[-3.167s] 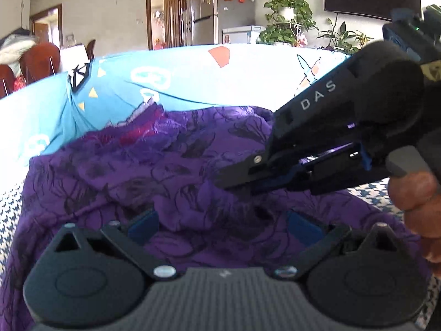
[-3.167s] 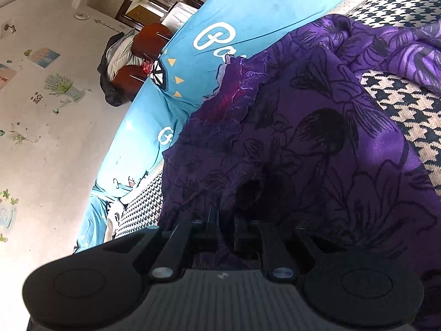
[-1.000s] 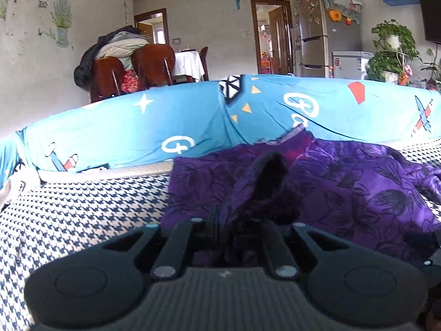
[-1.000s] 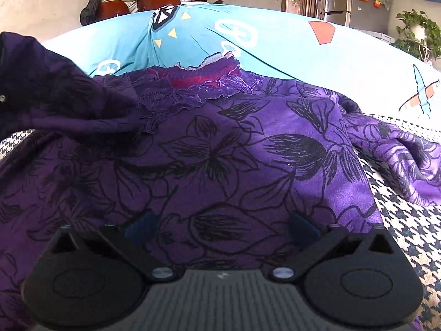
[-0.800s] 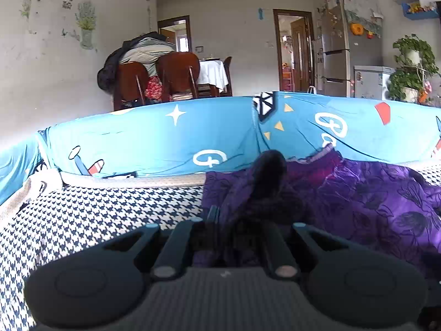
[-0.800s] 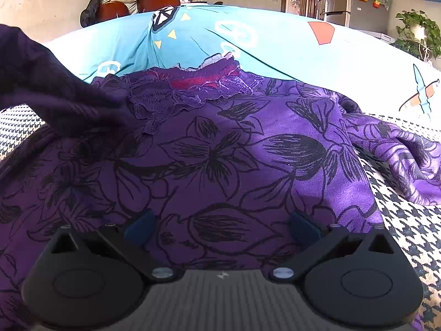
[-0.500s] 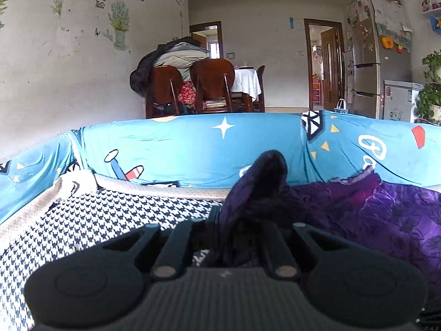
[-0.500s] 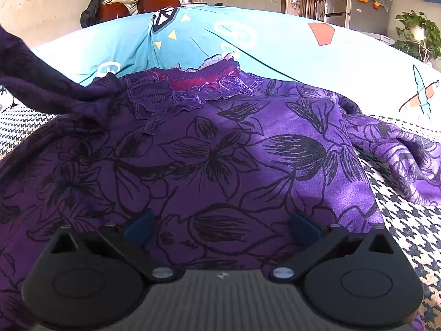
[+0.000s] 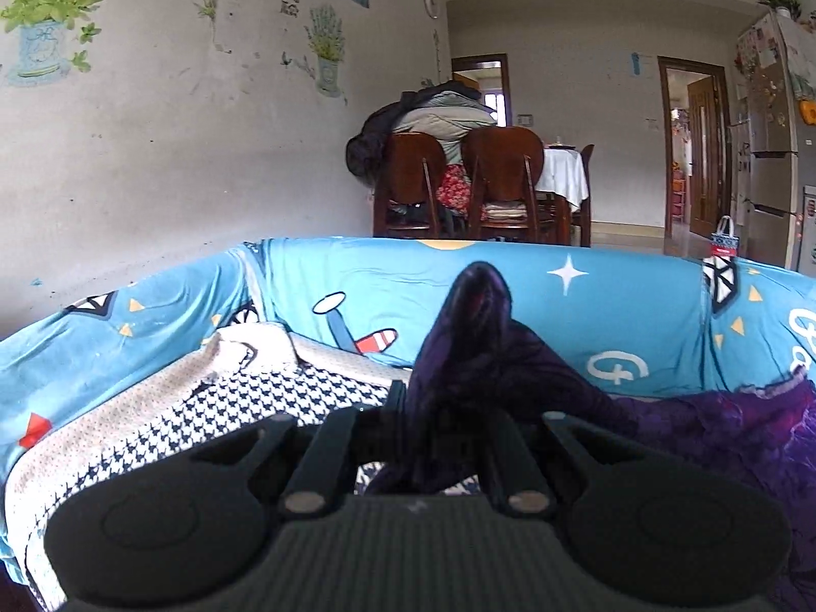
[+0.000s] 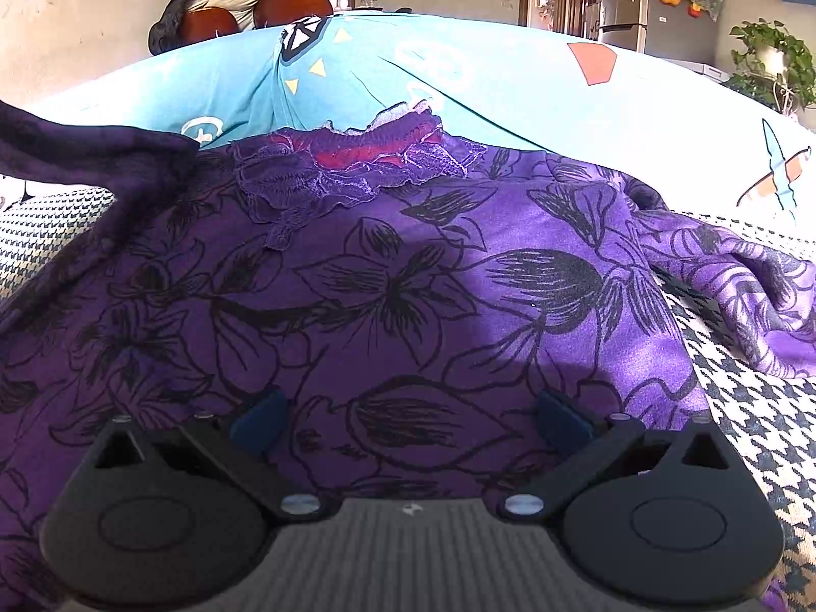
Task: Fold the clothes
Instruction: 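Raise the held fold and open the left gripper to release it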
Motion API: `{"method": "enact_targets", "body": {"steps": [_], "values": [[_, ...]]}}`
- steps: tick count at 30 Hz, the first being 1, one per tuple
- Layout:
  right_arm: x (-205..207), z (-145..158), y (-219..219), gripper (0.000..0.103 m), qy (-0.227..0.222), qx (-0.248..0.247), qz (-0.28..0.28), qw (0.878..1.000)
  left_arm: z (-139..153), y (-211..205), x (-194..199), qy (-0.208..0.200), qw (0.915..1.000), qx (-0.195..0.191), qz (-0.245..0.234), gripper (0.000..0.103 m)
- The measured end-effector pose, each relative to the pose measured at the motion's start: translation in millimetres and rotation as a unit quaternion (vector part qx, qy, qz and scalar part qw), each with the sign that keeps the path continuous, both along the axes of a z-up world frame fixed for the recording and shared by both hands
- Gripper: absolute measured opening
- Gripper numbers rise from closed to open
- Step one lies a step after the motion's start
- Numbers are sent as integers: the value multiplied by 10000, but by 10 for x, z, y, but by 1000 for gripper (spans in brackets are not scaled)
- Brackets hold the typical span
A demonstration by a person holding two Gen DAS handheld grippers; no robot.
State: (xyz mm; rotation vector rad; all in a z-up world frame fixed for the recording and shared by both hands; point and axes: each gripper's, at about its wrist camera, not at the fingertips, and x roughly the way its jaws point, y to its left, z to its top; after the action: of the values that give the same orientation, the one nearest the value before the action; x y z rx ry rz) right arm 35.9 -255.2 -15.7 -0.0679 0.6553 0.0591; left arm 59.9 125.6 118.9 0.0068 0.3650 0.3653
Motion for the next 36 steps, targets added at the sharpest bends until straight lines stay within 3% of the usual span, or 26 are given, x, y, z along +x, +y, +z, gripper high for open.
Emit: {"method": "enact_targets", "body": {"steps": [9, 19, 22, 24, 26, 29, 36], "values": [[-20, 3, -10, 103, -2, 14, -20, 10000, 67, 559, 173, -7, 9966, 195, 797, 8], [-36, 7, -21, 103, -5, 17, -37, 10000, -259, 1141, 380, 668, 9855, -116, 1555, 10], [-36, 7, -21, 103, -5, 20, -37, 10000, -369, 1201, 408, 903, 9811, -174, 1704, 17], [-37, 6, -23, 103, -5, 26, -36, 10000, -396, 1205, 412, 995, 9779, -151, 1832, 30], [-39, 7, -21, 103, -6, 31, -39, 10000, -384, 1240, 392, 937, 9740, -99, 2060, 54], [-40, 5, -18, 103, -8, 34, -38, 10000, -364, 1305, 353, 859, 9677, -75, 2368, 65], [-40, 5, -18, 103, -12, 29, -29, 10000, -358, 1128, 390, 886, 9788, -320, 1821, 71]]}}
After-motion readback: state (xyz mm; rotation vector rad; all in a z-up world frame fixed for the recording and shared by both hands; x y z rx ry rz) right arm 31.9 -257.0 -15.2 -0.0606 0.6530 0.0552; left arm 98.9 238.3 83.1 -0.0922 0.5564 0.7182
